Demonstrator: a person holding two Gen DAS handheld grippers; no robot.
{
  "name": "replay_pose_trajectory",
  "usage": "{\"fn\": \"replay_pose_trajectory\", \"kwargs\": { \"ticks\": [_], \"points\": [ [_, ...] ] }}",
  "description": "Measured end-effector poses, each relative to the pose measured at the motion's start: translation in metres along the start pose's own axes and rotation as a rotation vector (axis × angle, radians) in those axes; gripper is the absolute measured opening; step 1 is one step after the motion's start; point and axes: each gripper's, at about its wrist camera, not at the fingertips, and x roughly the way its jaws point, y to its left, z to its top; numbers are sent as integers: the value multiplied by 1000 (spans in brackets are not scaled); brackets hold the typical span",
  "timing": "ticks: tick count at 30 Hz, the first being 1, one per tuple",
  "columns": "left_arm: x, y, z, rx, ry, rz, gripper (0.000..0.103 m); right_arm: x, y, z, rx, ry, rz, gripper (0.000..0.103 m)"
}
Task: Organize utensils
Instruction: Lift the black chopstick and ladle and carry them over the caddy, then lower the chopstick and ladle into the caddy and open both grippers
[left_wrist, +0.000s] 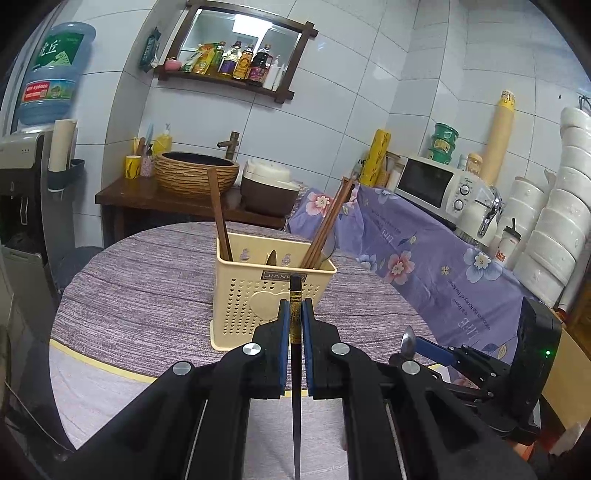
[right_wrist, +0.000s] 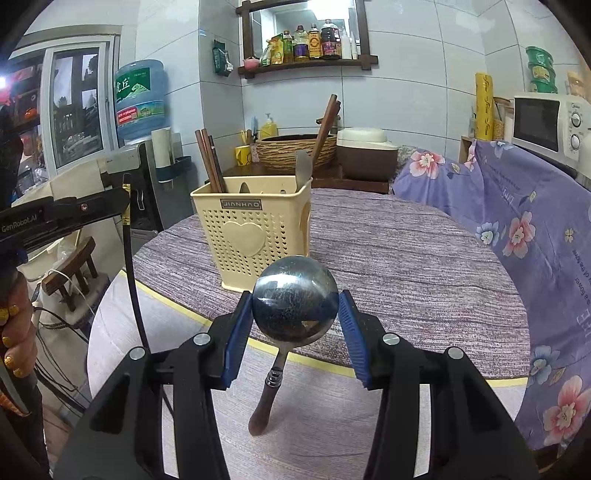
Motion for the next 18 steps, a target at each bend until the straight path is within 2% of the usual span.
{"fn": "replay_pose_trajectory", "kwargs": {
  "ticks": [5,9,12,15,18],
  "points": [
    [-5,-3,27,23,-32,-7,8,0,0,31,8,-38,48,48],
    [-16,-5,73,40,-106,-6,8,-4,9,78,-36,-117,58,48],
    [-25,-5,115,47,-175,7,8,-8,17,126,-61,-203,53,48],
    [-29,-6,154,54,-262,55,8,-5,28,166,-90,-266,22,48],
    [-21,-6,172,55,-319,104,8,7,36,187,-119,-297,-10,48]
  ]
}}
